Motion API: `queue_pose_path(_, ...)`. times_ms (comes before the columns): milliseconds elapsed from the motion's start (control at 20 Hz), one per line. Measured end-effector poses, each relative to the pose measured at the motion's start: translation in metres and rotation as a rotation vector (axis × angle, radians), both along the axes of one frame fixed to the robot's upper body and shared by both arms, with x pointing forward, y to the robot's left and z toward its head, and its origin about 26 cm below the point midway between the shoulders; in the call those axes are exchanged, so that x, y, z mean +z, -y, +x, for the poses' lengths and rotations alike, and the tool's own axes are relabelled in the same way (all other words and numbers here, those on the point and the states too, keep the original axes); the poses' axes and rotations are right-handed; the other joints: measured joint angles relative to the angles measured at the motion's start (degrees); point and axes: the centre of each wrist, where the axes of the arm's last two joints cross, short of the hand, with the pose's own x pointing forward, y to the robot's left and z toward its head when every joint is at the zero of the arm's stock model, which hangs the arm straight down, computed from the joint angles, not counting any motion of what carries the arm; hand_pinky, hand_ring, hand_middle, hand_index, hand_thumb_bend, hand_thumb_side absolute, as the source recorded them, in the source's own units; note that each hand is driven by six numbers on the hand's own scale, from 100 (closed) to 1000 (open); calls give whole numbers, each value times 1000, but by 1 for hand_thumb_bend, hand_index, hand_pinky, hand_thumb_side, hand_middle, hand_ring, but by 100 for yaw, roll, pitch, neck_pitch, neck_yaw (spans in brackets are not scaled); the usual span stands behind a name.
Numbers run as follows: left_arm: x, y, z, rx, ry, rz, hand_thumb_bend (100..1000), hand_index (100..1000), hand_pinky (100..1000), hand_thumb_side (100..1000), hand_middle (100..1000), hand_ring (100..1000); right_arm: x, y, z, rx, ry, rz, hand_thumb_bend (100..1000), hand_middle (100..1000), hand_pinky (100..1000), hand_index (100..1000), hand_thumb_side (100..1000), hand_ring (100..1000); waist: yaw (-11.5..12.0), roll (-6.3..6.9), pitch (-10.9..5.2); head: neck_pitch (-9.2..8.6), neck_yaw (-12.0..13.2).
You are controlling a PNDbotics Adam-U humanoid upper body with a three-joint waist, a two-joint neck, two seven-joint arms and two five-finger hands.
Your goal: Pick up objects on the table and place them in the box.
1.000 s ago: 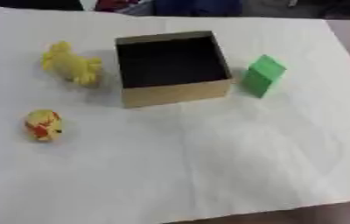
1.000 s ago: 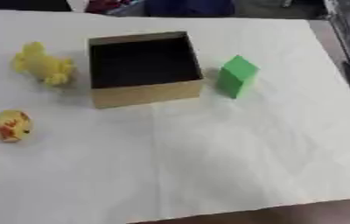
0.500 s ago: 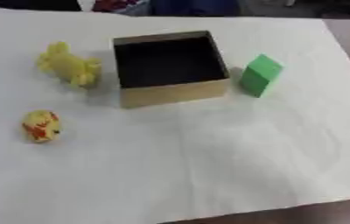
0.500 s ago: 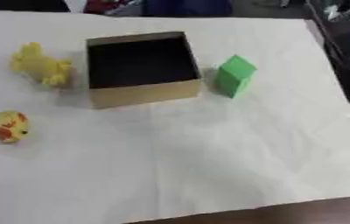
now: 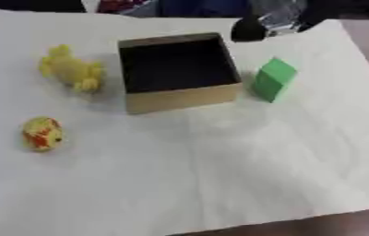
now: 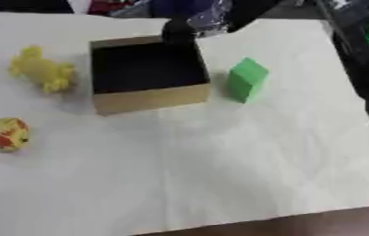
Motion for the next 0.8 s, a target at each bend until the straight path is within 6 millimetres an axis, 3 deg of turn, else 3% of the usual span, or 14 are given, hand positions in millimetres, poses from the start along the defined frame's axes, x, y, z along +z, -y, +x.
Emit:
queue_pose_path(250, 0, 0, 0, 0, 0, 0, 235, 778, 339, 1000, 596, 584, 1, -4, 3, -12, 18, -102, 749, 973, 909, 949, 829, 987, 2, -4, -7, 0, 7)
queue_pose_path(500, 0, 0, 0, 0, -1, 0, 231, 778, 339, 1000, 596, 584, 0, -2, 9, -39, 17, -186, 719, 988, 927, 956, 727, 984, 1, -4, -7, -1, 27)
queue_pose_path(800, 0, 0, 0, 0, -1, 0, 227, 778, 340, 1000, 596, 584, -1, 2, 14, -66, 3, -224, 749, 977, 935, 935, 593, 961, -17, -6, -11, -1, 42)
